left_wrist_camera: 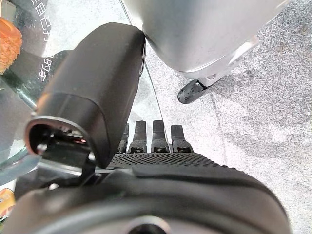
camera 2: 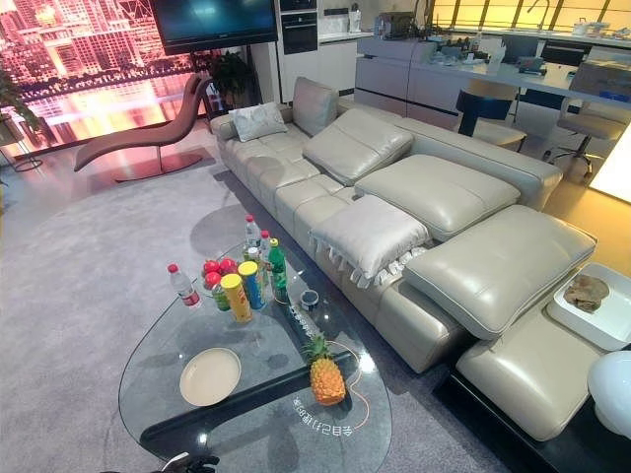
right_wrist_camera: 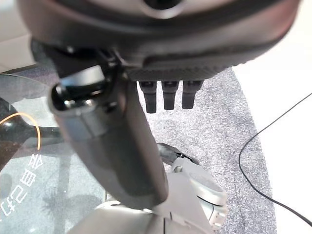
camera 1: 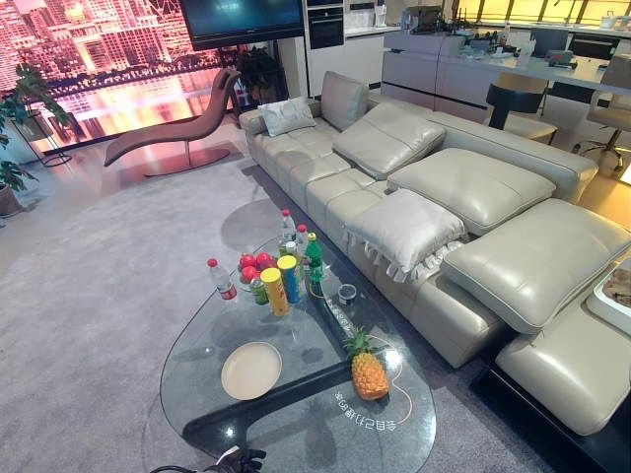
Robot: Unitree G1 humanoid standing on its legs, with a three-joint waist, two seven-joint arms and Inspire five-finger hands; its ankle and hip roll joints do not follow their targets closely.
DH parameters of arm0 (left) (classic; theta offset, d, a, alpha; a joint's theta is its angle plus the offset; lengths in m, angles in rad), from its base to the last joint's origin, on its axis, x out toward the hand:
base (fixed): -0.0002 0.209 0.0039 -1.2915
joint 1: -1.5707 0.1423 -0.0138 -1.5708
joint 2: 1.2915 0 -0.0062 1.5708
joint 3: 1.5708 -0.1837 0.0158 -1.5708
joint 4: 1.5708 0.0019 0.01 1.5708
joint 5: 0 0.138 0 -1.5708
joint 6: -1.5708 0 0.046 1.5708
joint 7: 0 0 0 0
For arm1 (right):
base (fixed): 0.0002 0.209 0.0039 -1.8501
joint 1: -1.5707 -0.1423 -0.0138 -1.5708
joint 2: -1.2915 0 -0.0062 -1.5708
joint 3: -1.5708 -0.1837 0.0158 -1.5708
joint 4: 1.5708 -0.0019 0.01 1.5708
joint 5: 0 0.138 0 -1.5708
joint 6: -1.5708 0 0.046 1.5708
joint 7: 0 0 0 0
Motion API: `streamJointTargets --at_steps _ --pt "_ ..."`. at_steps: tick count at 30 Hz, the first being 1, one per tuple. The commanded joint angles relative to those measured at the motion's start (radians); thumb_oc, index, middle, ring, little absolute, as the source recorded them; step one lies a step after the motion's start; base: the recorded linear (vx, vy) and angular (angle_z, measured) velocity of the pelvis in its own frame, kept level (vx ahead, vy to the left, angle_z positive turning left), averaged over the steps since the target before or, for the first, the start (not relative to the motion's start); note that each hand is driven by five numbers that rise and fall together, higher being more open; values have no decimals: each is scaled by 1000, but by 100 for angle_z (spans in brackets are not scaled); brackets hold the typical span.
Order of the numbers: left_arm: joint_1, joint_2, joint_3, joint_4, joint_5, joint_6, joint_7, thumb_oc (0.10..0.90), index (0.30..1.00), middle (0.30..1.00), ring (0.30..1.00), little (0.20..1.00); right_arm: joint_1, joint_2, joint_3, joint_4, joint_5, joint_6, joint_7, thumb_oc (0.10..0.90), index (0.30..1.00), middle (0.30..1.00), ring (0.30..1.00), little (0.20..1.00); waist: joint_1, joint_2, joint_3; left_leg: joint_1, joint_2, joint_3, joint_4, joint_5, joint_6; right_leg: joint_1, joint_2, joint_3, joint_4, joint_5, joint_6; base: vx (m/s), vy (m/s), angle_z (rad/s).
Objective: Pick up the fruit to the plate
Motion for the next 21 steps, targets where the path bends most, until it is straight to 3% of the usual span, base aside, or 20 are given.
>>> streamJointTargets --at_steps 1,16,21 --pt "-82 30 -30 51 -1 -6 -9 800 900 900 900 900 -105 4 -15 76 3 -6 0 800 900 900 900 900 35 -23 60 52 30 7 6 -46 -8 2 -63 -52 5 39 25 0 0 0" --pt "-65 37 -16 50 2 -7 12 800 900 900 900 900 -95 4 -17 67 6 -7 -4 800 900 900 900 900 37 -27 74 40 24 3 6 -42 -7 -9 -64 -49 5 45 29 10 -2 0" --pt "-48 60 -12 34 -32 5 30 800 900 900 900 900 -86 -21 -19 44 16 17 7 800 900 900 900 900 37 -24 129 -10 16 2 6 -21 -6 -55 -68 -48 5 65 30 -32 -1 -1"
